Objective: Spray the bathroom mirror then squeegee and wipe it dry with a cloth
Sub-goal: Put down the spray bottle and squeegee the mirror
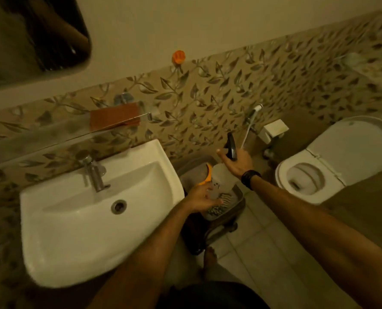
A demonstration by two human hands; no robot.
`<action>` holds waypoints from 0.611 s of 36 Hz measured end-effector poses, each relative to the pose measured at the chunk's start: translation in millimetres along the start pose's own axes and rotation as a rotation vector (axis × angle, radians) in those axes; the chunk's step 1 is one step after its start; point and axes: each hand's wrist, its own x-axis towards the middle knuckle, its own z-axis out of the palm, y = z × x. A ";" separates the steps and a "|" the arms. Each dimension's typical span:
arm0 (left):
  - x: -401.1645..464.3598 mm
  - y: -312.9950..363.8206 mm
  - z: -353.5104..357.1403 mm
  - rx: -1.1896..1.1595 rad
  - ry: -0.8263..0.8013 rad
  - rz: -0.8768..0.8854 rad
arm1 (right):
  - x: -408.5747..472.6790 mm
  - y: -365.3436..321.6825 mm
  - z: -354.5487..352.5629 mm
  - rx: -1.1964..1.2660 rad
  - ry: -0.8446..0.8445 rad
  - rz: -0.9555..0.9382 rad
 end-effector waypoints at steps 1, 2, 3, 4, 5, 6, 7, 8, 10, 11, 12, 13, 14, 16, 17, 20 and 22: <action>9.2 -0.2 6.8 0.029 -0.005 -0.008 | 7.8 13.9 1.8 -0.002 -0.023 0.010; 14.9 -2.3 11.1 0.057 -0.002 -0.010 | 12.3 25.1 4.9 0.004 -0.041 0.017; 23.5 -5.3 15.5 0.052 0.007 -0.026 | 18.0 37.6 8.8 0.013 -0.068 0.026; 34.1 -9.5 18.7 0.032 0.014 -0.059 | 24.9 49.4 13.0 0.009 -0.095 0.038; 42.8 -12.3 21.3 0.016 0.028 -0.096 | 30.8 60.0 18.0 0.008 -0.119 0.047; 51.2 -15.3 23.2 0.017 0.049 -0.125 | 36.4 69.6 23.5 0.013 -0.141 0.054; 58.7 -16.6 24.2 0.013 0.071 -0.151 | 42.0 78.4 29.8 0.025 -0.162 0.057; 67.1 -18.7 25.1 0.007 0.096 -0.176 | 47.8 85.6 36.0 0.027 -0.180 0.062; 83.1 -22.9 26.9 -0.008 0.159 -0.223 | 59.2 97.0 48.4 0.029 -0.212 0.056; 91.3 -25.9 28.3 -0.022 0.180 -0.248 | 64.5 102.0 55.2 0.040 -0.235 0.043; 98.2 -29.6 30.1 -0.038 0.194 -0.276 | 68.9 105.2 61.2 0.040 -0.254 0.031; 104.7 -33.7 32.3 -0.050 0.208 -0.305 | 72.7 107.7 67.1 0.028 -0.272 0.024; 111.0 -38.1 34.5 -0.062 0.215 -0.333 | 76.9 110.0 73.6 0.022 -0.285 0.014; 126.2 -50.9 39.5 -0.093 0.231 -0.392 | 88.2 119.9 91.6 0.029 -0.336 0.008; 127.6 -53.9 40.4 -0.096 0.237 -0.402 | 87.7 120.3 94.2 0.024 -0.361 0.024; 142.2 -73.1 45.4 -0.088 0.252 -0.429 | 95.0 137.7 119.1 0.072 -0.402 0.057; 150.3 -84.5 48.7 -0.097 0.255 -0.454 | 97.2 146.8 133.3 0.079 -0.402 0.086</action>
